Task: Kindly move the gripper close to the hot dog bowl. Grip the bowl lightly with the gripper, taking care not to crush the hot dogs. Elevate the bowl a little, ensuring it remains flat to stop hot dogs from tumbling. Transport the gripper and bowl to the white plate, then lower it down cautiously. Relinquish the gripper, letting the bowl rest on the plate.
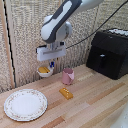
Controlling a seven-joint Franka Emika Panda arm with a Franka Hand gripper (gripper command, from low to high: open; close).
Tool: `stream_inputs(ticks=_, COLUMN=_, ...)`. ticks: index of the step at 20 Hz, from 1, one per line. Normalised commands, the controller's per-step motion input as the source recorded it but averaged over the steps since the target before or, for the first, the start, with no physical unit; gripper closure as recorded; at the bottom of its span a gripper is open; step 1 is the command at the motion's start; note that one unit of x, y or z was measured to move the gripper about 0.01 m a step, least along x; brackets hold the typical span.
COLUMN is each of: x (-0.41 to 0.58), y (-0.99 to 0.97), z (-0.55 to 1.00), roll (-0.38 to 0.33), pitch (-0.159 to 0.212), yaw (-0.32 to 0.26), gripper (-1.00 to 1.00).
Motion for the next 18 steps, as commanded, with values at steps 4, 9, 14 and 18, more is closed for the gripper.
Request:
stream_inputs(ticks=4, x=-0.124, y=0.76, z=0.41, roll=0.116, pitch=0.044, yaw=0.007, gripper=1.0)
stream_inputs(ticks=9, x=-0.137, y=0.8, z=0.15, roll=0.083, pitch=0.016, yaw=0.017, gripper=1.0)
stream_inputs(ticks=14, x=-0.157, y=0.74, z=-0.25, roll=0.005, pitch=0.006, yaw=0.03, gripper=1.0)
stream_inputs(ticks=18, x=-0.013, y=0.43, z=-0.51, roll=0.0, pitch=0.005, yaw=0.03, gripper=1.0)
